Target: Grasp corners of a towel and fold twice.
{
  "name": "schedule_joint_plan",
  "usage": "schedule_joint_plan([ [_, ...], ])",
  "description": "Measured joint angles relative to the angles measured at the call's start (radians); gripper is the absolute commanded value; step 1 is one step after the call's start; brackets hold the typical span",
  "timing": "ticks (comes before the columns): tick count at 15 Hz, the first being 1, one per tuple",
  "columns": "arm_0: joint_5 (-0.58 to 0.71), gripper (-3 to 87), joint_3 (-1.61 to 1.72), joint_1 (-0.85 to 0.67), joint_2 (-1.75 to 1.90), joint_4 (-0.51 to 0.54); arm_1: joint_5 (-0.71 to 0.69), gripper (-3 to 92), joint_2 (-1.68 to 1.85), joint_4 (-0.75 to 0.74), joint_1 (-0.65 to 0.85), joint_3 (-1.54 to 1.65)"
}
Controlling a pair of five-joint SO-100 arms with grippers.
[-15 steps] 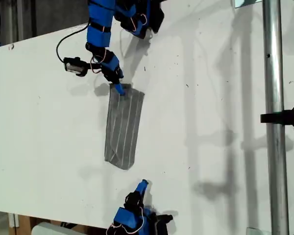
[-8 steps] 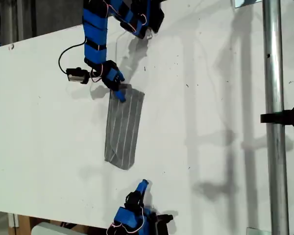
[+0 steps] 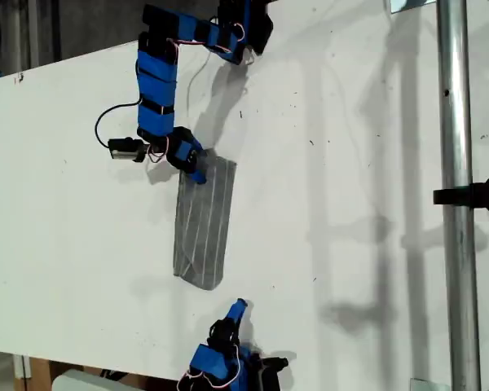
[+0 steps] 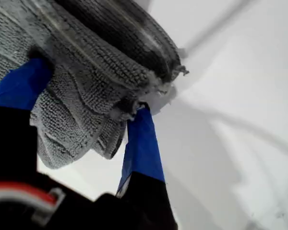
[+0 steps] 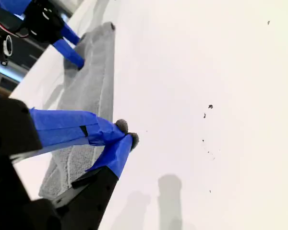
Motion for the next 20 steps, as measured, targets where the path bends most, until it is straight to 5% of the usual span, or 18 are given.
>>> schedule_joint_plan([
  [5,0.008,-2.7,0.000,0.015,0.000,0.000,0.005,-0.2,-0.038,0.071,-0.040,-0.092],
  [13,0.025,-2.7,0.000,0.029,0.000,0.000,0.120,-0.2,0.925,0.779,-0.114,0.169],
  [20,0.018,-2.7,0.000,0.044,0.000,0.000,0.006,2.2,0.528,0.152,-0.118,0.124],
])
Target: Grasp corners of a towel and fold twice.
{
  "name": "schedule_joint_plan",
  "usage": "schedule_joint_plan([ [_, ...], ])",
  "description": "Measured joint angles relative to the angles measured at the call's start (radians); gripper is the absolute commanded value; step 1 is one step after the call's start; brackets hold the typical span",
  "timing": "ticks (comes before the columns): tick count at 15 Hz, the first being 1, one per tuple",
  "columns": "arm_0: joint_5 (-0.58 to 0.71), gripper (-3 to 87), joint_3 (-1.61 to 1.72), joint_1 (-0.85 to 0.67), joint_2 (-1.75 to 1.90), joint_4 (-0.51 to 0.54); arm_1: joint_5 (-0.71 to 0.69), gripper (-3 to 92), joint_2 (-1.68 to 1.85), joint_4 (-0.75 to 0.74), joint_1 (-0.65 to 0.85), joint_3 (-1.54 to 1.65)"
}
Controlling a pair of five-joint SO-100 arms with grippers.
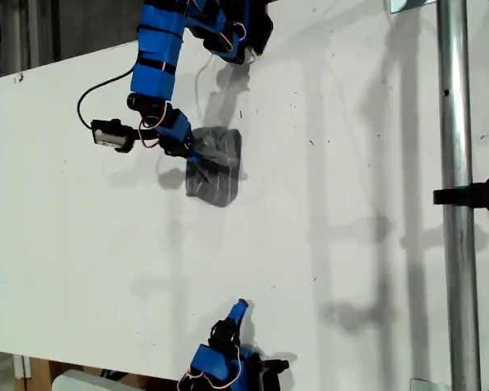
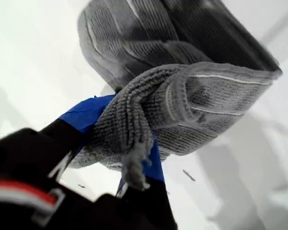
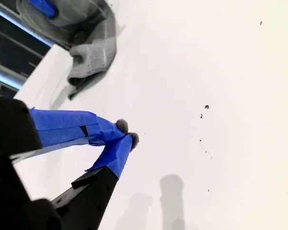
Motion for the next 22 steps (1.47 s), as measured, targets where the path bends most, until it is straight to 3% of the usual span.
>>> schedule_joint_plan([
  [2,0.000,-2.7,0.000,0.000,0.000,0.000,-0.023,33.0,-0.032,-0.143,0.000,0.000],
  [4,0.000,-2.7,0.000,0.000,0.000,0.000,-0.035,14.7,-0.051,-0.230,0.006,0.000],
  [6,0.002,-2.7,0.005,0.000,0.000,0.000,-0.094,12.0,-0.023,-0.382,0.015,0.000],
  [8,0.009,-2.4,0.006,-0.009,0.000,0.000,-0.118,9.1,0.037,-0.433,0.043,0.000],
  [9,0.008,-2.3,0.014,-0.012,0.000,0.000,-0.123,-0.1,0.064,-0.417,0.055,0.002],
  [12,-0.044,-2.3,0.074,-0.064,0.000,-0.015,-0.101,-0.2,0.318,-0.209,0.069,0.198],
  [15,-0.160,-1.4,0.132,-0.126,0.002,-0.009,0.048,-0.2,0.772,-0.140,0.069,0.698],
  [17,-0.075,-2.1,0.140,-0.121,0.002,-0.002,0.179,-0.2,1.078,-0.040,0.069,0.945],
  [18,-0.058,-2.1,0.141,-0.101,0.002,0.000,0.261,11.4,1.215,0.034,0.067,1.037],
  [20,-0.155,-2.1,0.141,-0.074,0.002,0.000,0.416,12.0,1.460,0.253,0.037,1.083],
  [21,-0.095,-2.1,0.141,-0.078,0.002,0.000,0.422,12.0,1.483,0.276,-0.002,1.085],
  [22,0.051,-2.3,0.141,-0.075,0.002,0.000,0.422,12.0,1.508,0.291,-0.021,1.085],
])
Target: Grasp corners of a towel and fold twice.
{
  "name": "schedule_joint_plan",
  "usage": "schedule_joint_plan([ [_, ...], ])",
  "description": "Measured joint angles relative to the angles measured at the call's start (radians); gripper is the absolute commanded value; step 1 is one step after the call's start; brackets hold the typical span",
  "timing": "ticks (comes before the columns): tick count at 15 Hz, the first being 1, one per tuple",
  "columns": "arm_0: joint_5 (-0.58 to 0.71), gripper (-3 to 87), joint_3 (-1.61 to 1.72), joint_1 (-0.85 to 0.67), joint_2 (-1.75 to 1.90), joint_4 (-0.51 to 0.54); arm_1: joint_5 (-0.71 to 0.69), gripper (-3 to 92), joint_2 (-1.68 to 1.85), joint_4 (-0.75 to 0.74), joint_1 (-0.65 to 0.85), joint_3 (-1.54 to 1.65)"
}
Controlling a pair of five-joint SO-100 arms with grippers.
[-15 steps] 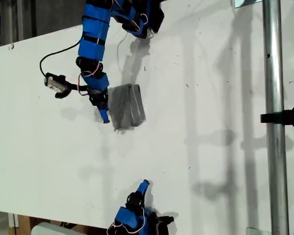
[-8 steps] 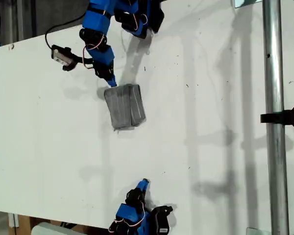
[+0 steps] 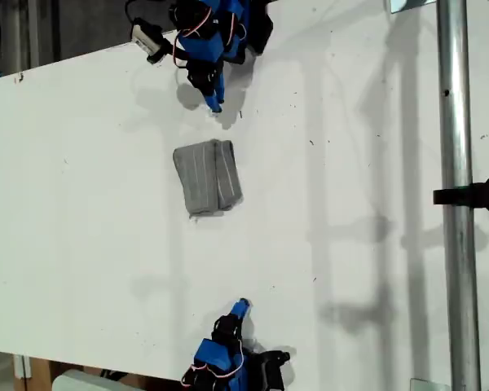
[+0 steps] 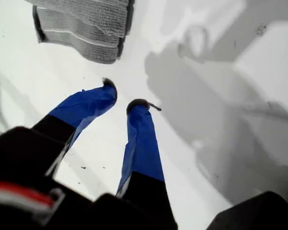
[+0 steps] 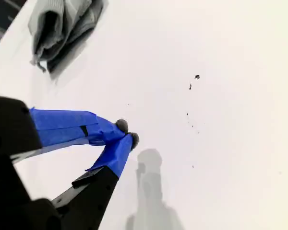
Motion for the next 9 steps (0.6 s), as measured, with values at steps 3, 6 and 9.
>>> schedule_joint_plan([
  [3,0.403,-2.3,0.000,0.014,0.000,0.000,0.000,12.0,0.005,0.005,-0.038,0.000],
  [6,0.411,-2.3,0.000,0.009,0.000,0.000,0.000,12.0,0.005,0.005,-0.052,0.000],
  [9,0.416,-2.3,0.000,0.009,0.000,0.000,0.000,12.0,0.005,0.005,-0.051,0.000],
])
